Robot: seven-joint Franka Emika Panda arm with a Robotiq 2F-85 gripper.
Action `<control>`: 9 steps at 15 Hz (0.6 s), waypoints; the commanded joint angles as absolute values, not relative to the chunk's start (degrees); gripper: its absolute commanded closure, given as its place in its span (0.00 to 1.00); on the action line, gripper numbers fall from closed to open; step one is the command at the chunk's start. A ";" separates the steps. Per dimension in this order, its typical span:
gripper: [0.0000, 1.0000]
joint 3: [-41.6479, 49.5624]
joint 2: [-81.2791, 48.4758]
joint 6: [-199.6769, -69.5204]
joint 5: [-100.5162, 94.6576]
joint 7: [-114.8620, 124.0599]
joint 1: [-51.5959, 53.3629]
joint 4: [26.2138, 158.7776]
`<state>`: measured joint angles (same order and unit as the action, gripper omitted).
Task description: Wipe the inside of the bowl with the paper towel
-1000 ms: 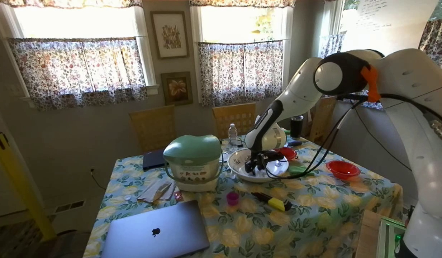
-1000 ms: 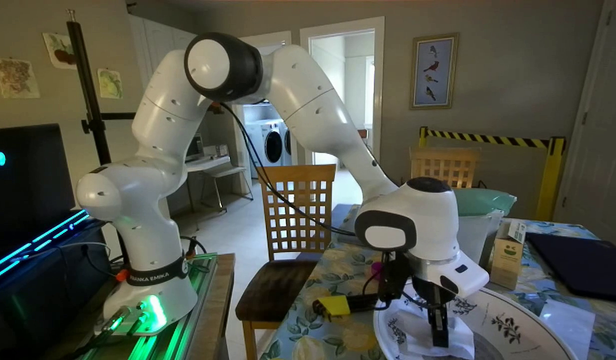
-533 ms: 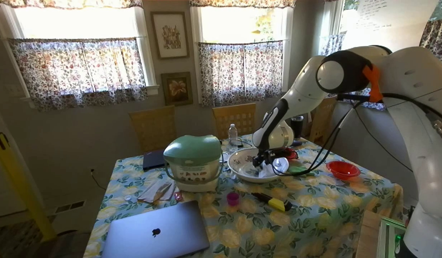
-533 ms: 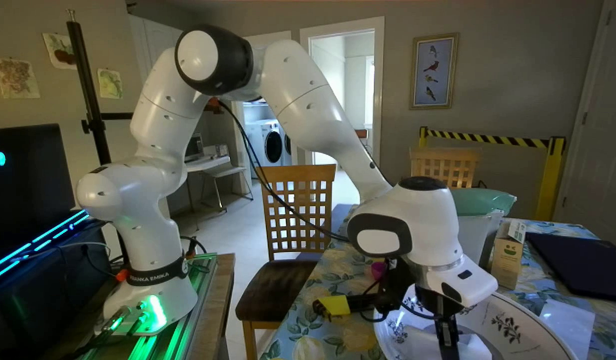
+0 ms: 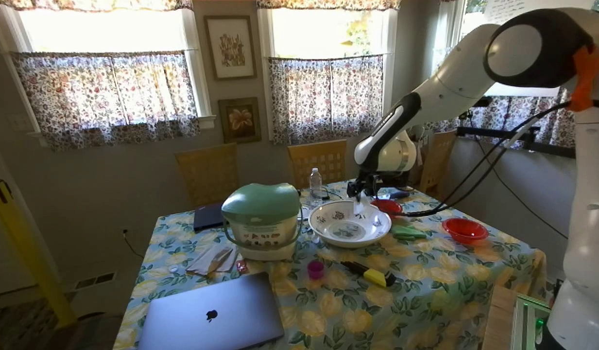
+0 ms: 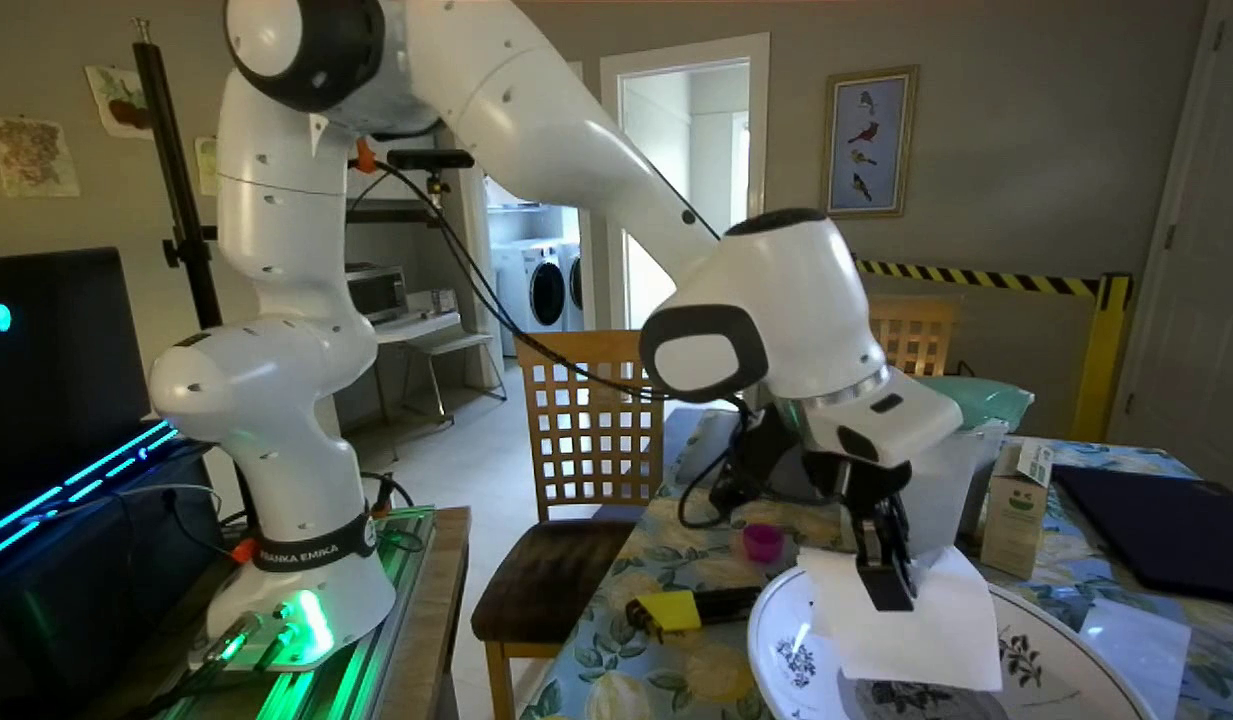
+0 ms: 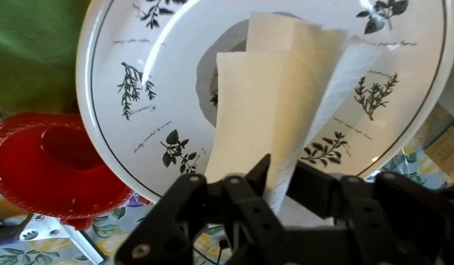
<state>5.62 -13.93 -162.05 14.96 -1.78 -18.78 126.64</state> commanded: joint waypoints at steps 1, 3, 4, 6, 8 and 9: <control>0.97 7.59 -3.06 -161.48 15.94 -1.71 -17.76 137.66; 0.97 9.78 -0.03 -162.72 13.92 0.11 -17.17 142.97; 0.97 10.62 1.41 -162.38 13.49 0.92 -17.15 145.36; 0.97 12.54 2.97 -163.05 11.50 3.76 -17.49 150.08; 0.97 14.20 4.14 -164.22 8.36 7.96 -18.26 154.52; 0.97 15.01 3.95 -165.31 6.62 10.33 -18.80 156.39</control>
